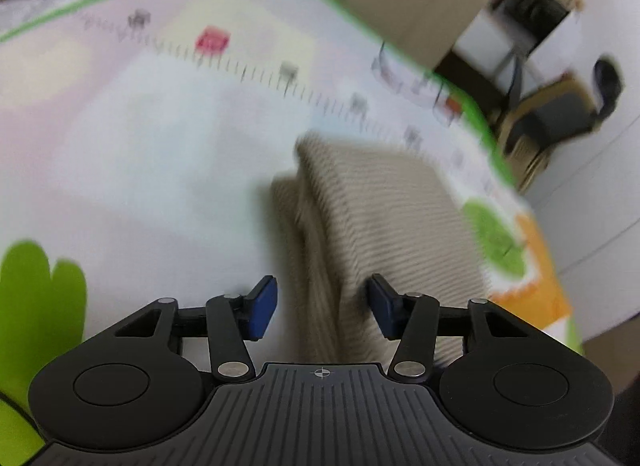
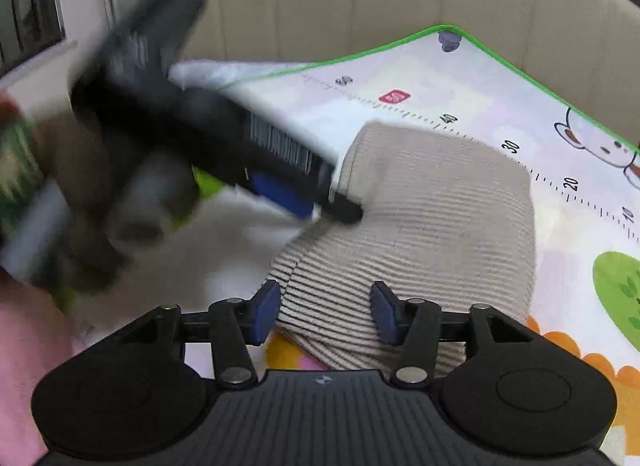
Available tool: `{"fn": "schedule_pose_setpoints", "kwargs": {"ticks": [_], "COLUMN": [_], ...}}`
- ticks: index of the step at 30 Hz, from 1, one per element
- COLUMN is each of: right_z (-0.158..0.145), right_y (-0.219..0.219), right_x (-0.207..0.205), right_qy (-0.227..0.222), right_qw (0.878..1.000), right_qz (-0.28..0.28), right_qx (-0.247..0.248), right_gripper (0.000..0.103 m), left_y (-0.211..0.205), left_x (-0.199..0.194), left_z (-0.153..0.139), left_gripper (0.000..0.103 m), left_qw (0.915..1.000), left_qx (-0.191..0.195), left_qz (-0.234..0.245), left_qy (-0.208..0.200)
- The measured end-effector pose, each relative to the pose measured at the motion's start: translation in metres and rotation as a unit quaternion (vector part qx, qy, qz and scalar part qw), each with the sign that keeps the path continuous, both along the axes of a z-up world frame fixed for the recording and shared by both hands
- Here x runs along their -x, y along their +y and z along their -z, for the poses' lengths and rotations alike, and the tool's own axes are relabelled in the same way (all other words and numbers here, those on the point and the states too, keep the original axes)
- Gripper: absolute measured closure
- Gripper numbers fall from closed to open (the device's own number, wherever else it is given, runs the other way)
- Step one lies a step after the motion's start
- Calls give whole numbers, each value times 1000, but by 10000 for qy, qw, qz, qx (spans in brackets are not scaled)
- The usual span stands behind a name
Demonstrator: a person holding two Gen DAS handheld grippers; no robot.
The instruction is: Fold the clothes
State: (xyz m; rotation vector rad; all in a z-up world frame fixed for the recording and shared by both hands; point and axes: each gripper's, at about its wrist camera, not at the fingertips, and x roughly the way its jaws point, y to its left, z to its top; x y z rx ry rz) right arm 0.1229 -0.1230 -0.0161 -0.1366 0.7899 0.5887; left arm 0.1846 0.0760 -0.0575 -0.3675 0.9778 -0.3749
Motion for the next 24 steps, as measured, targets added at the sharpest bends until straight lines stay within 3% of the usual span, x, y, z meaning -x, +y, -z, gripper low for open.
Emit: {"fn": "schedule_pose_setpoints", "kwargs": {"ticks": [1,6,11,14,16,20,24], "right_z": [-9,-38,17,14,3,-14,6], "right_y": [-7,-42,-51,-39,-40,-42,-41], "right_x": [-4,-25,-65,-64,-68,-83,-110], "right_qy": [13,-278,235,19,-22,-285,13], "right_qw": [9999,9947,9853,9886,9902,9896,9849], "right_qz": [46,835,1685,1485,1378,1408,1732], "right_qx": [-124,-525,-146,258,219,-45,-71], "right_gripper": [64,66,65,61,61,62,61], "left_y": [-2,-8,-9,-10,-12,-10,-11], "left_x": [-2,-4,-3,-2,-1,-2,-2], "left_z": [3,3,3,4,4,6,6], "left_gripper": [46,43,37,34,33,33,33], "left_qw": [10000,9993,9990,9992,9984,9989,9986], "left_qx": [-71,-349,-410,-365,-513,-452,-497], "left_qz": [22,123,110,114,130,101,120], "left_qy": [34,-109,-133,-124,-175,-123,-148]}}
